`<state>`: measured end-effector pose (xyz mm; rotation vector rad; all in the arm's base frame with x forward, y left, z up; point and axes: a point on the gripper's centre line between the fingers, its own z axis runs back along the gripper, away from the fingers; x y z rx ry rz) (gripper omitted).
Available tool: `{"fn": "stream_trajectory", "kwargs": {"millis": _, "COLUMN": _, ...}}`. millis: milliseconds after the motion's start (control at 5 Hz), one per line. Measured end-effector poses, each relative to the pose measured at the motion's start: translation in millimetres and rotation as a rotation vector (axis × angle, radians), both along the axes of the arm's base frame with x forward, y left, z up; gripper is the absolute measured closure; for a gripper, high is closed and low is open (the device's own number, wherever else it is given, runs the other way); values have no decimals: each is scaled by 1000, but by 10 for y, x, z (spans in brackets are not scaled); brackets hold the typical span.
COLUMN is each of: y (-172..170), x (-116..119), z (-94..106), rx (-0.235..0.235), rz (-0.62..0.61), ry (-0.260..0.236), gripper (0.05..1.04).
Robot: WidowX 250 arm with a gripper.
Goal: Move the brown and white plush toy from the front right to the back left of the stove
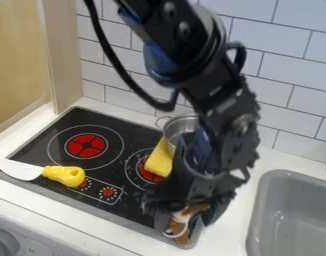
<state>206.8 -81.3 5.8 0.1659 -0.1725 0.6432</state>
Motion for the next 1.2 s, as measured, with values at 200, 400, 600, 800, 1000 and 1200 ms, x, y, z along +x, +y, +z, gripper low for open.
{"fn": "stream_trajectory", "kwargs": {"millis": 200, "y": 22, "x": -1, "z": -28, "rx": 15, "rz": 3, "ry": 2, "gripper": 499}}
{"fn": "stream_trajectory", "kwargs": {"millis": 400, "y": 44, "x": -6, "z": -25, "rx": 30, "rz": 5, "ry": 2, "gripper": 647}}
{"fn": "stream_trajectory", "kwargs": {"millis": 600, "y": 53, "x": -7, "z": -23, "rx": 35, "rz": 9, "ry": 2, "gripper": 700}}
{"fn": "stream_trajectory", "kwargs": {"millis": 800, "y": 80, "x": 8, "z": 26, "rx": 50, "rz": 7, "ry": -13, "gripper": 720}}
{"fn": "stream_trajectory", "kwargs": {"millis": 1000, "y": 136, "x": 55, "z": 255, "rx": 65, "rz": 15, "ry": -77, "gripper": 722}}
{"fn": "stream_trajectory", "kwargs": {"millis": 1200, "y": 239, "x": 85, "z": 437, "rx": 89, "rz": 41, "ry": -126, "gripper": 722}}
